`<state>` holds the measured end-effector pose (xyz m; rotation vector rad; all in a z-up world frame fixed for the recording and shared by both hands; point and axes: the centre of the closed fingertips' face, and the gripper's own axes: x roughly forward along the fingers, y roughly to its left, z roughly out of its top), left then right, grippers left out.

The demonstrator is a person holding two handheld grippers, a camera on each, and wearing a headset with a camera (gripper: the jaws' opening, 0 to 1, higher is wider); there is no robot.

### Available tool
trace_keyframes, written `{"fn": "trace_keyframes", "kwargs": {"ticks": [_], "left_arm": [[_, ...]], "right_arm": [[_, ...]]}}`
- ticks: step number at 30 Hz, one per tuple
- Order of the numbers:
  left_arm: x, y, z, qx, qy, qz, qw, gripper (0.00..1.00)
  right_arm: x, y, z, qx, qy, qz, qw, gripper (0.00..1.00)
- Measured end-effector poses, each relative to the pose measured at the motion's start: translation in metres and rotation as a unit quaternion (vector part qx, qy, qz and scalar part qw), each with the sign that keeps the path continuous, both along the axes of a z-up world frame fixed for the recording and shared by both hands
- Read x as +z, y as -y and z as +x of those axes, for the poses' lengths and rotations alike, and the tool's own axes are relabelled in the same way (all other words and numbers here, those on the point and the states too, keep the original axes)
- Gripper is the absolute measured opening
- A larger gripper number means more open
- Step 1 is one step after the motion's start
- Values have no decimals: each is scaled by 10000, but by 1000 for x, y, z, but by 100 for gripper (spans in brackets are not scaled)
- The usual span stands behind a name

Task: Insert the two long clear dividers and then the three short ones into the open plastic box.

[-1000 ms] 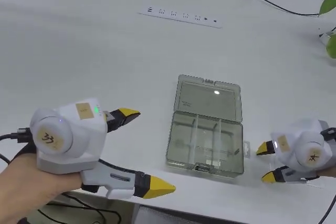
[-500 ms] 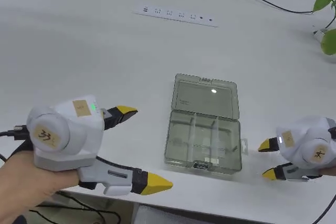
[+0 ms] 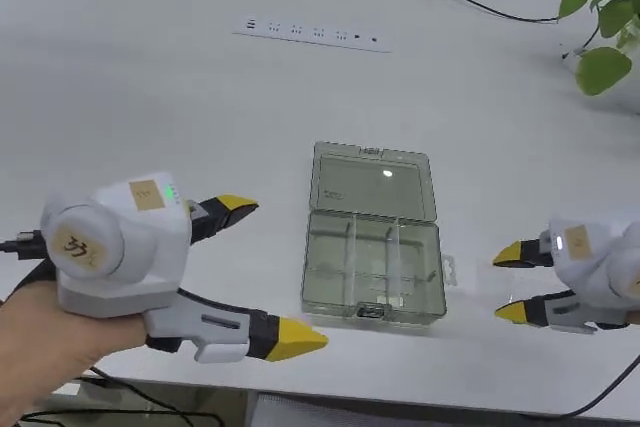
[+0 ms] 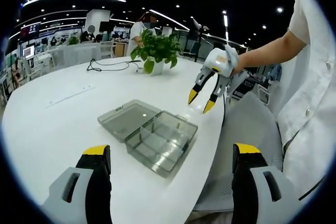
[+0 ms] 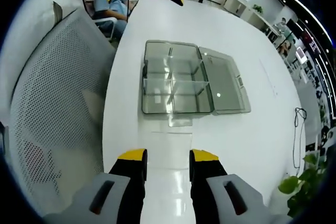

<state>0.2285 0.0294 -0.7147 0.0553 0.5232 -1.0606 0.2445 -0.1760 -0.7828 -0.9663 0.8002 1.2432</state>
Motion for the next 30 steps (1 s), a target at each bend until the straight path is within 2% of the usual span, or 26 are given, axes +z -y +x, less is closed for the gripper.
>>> {"fn": "trace_keyframes", "kwargs": {"ticks": [2,7,10,13,14,15,16,17,18,19,21,23,25,26,28,29,30], "left_arm": [[4,3,2,-20,-8,-44,10000,98],[27,16,11,58,-63,-421,9991,95],[36,24,14,94,-211,-589,9980,92],[46,35,15,148,-456,-836,9953,88],[47,36,15,152,-475,-863,9950,87],[50,40,16,170,-553,-958,9937,85],[52,44,14,182,-700,-1022,9921,84],[52,49,11,208,-984,-1107,9888,83],[52,53,9,209,-1125,-1142,9868,81],[53,56,8,199,-1223,-1178,9853,79],[56,64,6,124,-1277,-1242,9839,74],[58,72,2,53,-1443,-1324,9806,67],[61,79,2,97,-1643,-1483,9752,62],[65,84,1,125,-1779,-1661,9698,60],[68,89,1,107,-1953,-1823,9636,55],[67,92,0,96,-2053,-1848,9610,51],[66,94,0,92,-2053,-1842,9612,49]], "right_arm": [[8,-3,-2,-61,62,64,9999,32],[34,-12,-9,-212,340,226,9989,32],[48,-18,-12,-292,484,308,9979,32],[64,-27,-16,-374,637,424,9964,32],[66,-28,-16,-385,655,438,9961,32],[72,-31,-18,-400,710,473,9956,32],[75,-33,-18,-405,743,491,9952,32],[80,-37,-20,-418,793,515,9946,32],[84,-39,-20,-425,828,535,9942,32],[87,-42,-21,-423,856,550,9939,32],[93,-48,-23,-415,931,578,9931,32],[100,-55,-25,-392,1002,620,9923,32],[106,-61,-27,-371,1073,641,9915,32],[108,-65,-28,-352,1106,652,9911,32],[112,-69,-29,-327,1151,664,9906,32],[115,-72,-29,-316,1188,669,9902,32],[117,-74,-29,-303,1213,676,9898,32]]}}
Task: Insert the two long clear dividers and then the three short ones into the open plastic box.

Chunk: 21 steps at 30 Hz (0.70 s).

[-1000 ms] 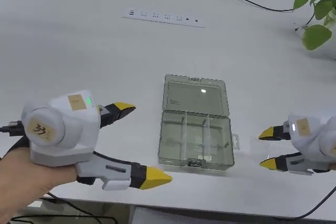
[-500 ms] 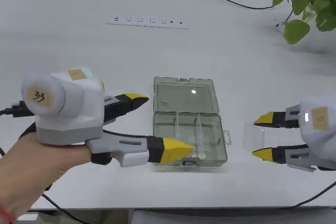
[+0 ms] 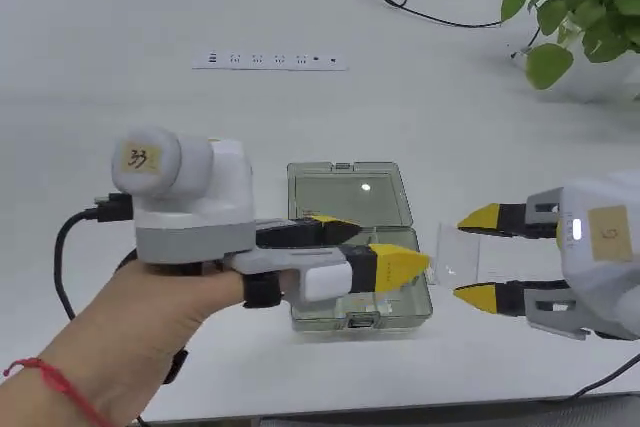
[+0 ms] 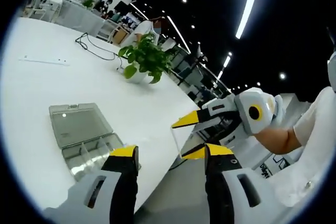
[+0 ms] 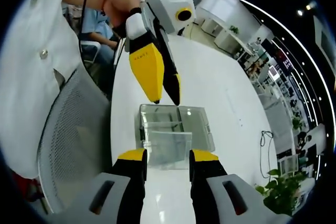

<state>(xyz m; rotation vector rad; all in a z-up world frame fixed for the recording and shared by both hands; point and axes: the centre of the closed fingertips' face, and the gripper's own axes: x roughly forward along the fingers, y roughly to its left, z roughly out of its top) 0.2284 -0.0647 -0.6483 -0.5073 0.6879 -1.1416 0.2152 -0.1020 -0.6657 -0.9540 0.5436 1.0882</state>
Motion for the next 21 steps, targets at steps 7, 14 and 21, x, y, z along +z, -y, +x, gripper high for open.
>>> {"fn": "trace_keyframes", "kwargs": {"ticks": [7,14,21], "left_arm": [[-4,15,-10,-125,-376,-111,9992,40],[-4,23,-15,-232,-511,-228,9982,21],[-3,25,-17,-284,-604,-318,9973,4]], "right_arm": [[10,-14,-5,100,118,21,9999,32],[15,-22,-8,191,177,10,9997,32],[16,-22,-10,222,210,-41,9995,32]]}}
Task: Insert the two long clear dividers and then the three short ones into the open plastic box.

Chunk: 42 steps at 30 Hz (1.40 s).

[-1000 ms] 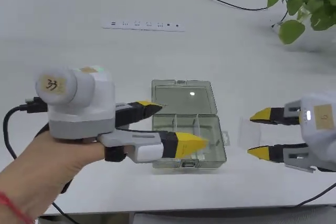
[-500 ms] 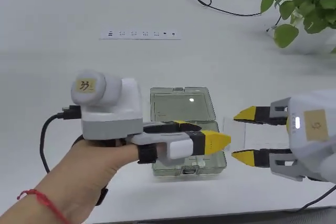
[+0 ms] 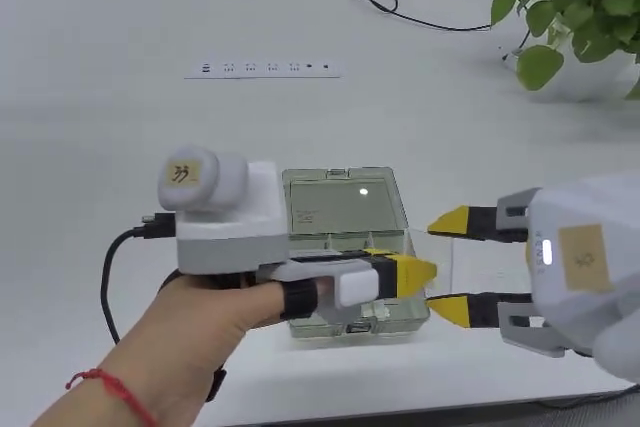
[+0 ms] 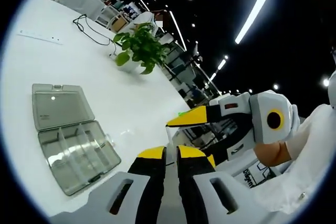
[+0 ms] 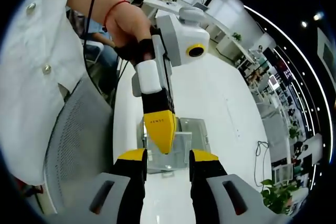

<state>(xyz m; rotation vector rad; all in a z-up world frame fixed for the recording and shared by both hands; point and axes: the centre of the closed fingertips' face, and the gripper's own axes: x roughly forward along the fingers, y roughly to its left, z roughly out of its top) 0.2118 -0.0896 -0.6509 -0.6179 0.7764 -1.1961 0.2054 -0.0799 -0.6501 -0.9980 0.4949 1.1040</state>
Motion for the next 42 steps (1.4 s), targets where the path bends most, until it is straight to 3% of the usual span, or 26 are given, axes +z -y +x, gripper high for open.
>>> {"fn": "trace_keyframes", "kwargs": {"ticks": [10,16,18,20,22,23,25,26,29,30,31,32,33,34,35,36,38,39,40,42], "left_arm": [[0,1,-2,-34,-1,10,10000,0],[-1,0,0,151,-104,-46,9998,0],[1,-1,2,190,4,-89,9998,0],[2,-3,2,179,10,-75,9998,0],[2,-5,3,84,433,33,9990,0],[1,-6,3,25,545,59,9985,0],[6,-7,0,-148,1017,52,9947,0],[6,-8,-2,-258,1385,103,9900,0],[9,-9,-8,-480,1833,110,9818,0],[10,-10,-10,-576,2064,153,9767,0],[9,-10,-12,-644,2192,181,9734,0],[10,-10,-16,-767,2412,188,9673,0],[10,-10,-17,-806,2469,183,9655,0],[13,-10,-20,-900,2713,154,9581,0],[14,-10,-22,-958,2863,136,9532,0],[14,-10,-25,-1026,2924,147,9507,0],[16,-10,-29,-1151,3233,164,9391,0],[17,-9,-30,-1193,3317,169,9357,0],[18,-9,-32,-1199,3292,168,9365,0],[18,-9,-32,-1221,3377,164,9332,0]], "right_arm": [[-1,1,0,7,-8,-17,10000,33],[-1,0,1,40,63,-27,10000,33],[1,-2,2,-15,-16,53,10000,35],[5,-1,5,-65,-15,116,9999,35],[11,-3,4,-115,-253,385,9989,35],[15,-3,5,-164,-360,541,9978,35],[22,-3,5,-169,-649,824,9943,34],[24,-3,5,-154,-793,908,9926,33],[31,-1,3,-73,-1290,1172,9847,32],[32,0,2,-39,-1501,1267,9805,31],[34,0,2,21,-1574,1314,9788,29],[37,-2,-2,152,-1798,1383,9738,27],[38,-2,-4,176,-1895,1403,9716,24],[39,-4,-7,245,-2172,1429,9653,23],[40,-4,-8,344,-2210,1406,9645,22],[40,-6,-10,454,-2285,1372,9628,19],[39,-9,-16,522,-2529,1293,9574,15],[37,-7,-20,596,-2646,1244,9545,15],[36,-6,-21,625,-2699,1210,9532,15],[33,-7,-23,708,-2782,1114,9514,13]]}}
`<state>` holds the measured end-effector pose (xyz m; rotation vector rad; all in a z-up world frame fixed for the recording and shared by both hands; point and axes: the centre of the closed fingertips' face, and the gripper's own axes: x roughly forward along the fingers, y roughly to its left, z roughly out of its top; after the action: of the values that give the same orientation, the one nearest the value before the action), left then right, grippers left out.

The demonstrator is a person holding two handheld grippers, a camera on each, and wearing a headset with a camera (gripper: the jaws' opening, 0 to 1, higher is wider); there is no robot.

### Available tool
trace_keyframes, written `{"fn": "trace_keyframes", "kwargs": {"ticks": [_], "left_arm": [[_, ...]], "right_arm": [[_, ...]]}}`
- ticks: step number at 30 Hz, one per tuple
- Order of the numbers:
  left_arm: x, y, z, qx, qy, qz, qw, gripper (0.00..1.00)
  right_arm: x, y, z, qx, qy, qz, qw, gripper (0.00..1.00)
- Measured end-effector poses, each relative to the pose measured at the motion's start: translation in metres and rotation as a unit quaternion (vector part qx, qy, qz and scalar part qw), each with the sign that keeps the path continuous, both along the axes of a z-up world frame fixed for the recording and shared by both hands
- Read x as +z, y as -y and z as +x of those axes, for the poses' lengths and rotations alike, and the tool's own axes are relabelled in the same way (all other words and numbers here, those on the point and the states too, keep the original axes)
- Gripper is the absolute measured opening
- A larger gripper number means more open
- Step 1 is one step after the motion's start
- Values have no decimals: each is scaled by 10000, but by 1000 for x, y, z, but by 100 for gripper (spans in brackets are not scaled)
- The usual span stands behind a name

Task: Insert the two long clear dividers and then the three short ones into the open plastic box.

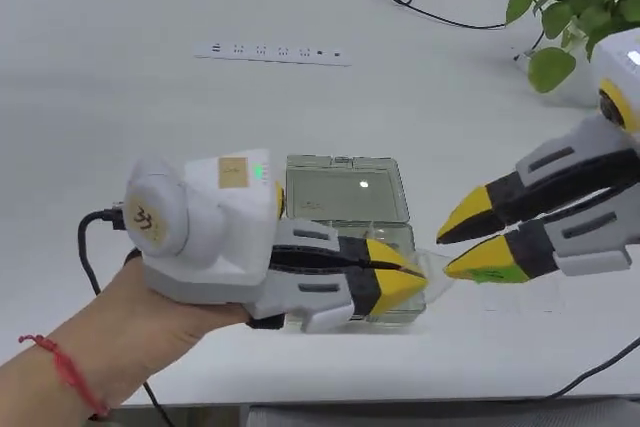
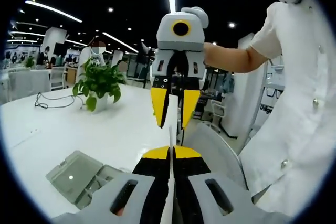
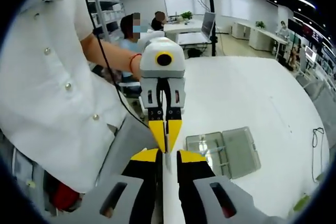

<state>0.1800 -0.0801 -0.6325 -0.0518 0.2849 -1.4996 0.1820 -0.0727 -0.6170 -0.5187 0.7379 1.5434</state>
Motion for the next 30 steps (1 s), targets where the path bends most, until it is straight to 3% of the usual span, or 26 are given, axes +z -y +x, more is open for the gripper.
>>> {"fn": "trace_keyframes", "kwargs": {"ticks": [1,12,30], "left_arm": [[0,0,0,-10,76,5,10000,0],[5,0,0,-42,155,-98,9998,0],[0,-1,-3,-34,227,6,9997,0]], "right_arm": [[-1,-1,-1,39,-73,-18,10000,13],[-7,-2,-7,274,-273,-126,9992,4],[-11,-5,-7,341,-236,-147,9990,3]]}}
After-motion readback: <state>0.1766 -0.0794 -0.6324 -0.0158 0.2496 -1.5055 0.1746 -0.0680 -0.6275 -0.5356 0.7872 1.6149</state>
